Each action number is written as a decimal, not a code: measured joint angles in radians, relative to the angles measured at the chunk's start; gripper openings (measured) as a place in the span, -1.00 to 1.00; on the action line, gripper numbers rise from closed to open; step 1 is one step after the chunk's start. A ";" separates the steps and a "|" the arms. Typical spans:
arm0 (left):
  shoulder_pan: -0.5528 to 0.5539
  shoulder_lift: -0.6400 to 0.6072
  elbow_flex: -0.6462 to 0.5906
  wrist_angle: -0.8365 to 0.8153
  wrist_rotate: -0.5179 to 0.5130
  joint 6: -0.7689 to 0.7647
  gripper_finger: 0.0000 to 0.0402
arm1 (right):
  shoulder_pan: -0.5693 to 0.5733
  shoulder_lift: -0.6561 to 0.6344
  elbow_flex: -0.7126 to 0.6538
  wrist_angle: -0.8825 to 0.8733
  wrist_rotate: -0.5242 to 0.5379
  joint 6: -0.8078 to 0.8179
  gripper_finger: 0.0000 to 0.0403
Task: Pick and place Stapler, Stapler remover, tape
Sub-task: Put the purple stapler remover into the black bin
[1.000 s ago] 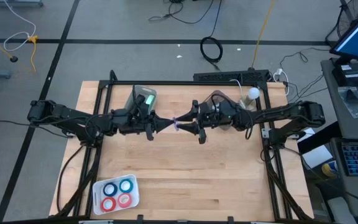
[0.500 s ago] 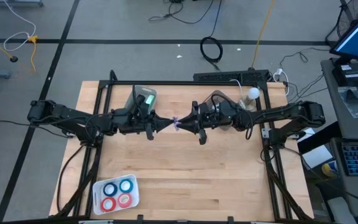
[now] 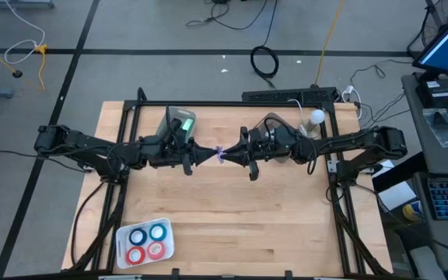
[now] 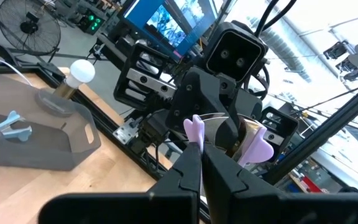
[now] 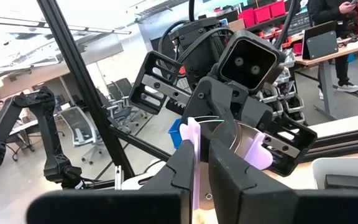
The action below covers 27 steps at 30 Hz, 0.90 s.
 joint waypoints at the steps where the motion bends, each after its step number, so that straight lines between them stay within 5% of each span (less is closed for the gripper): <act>1: 0.000 0.000 0.000 -0.001 0.000 0.000 -0.96 | 0.000 0.000 0.000 0.000 0.000 0.002 -0.91; 9: 0.000 0.000 0.003 -0.027 0.003 0.010 -0.95 | 0.000 -0.019 -0.002 -0.026 0.003 -0.001 -0.91; 21: -0.003 0.000 0.003 -0.039 0.016 0.021 -0.50 | -0.007 -0.062 -0.002 -0.126 0.035 -0.036 -0.92; 27: -0.004 0.000 0.002 -0.126 0.103 0.019 -0.41 | -0.027 -0.140 -0.002 -0.359 0.118 -0.124 -0.92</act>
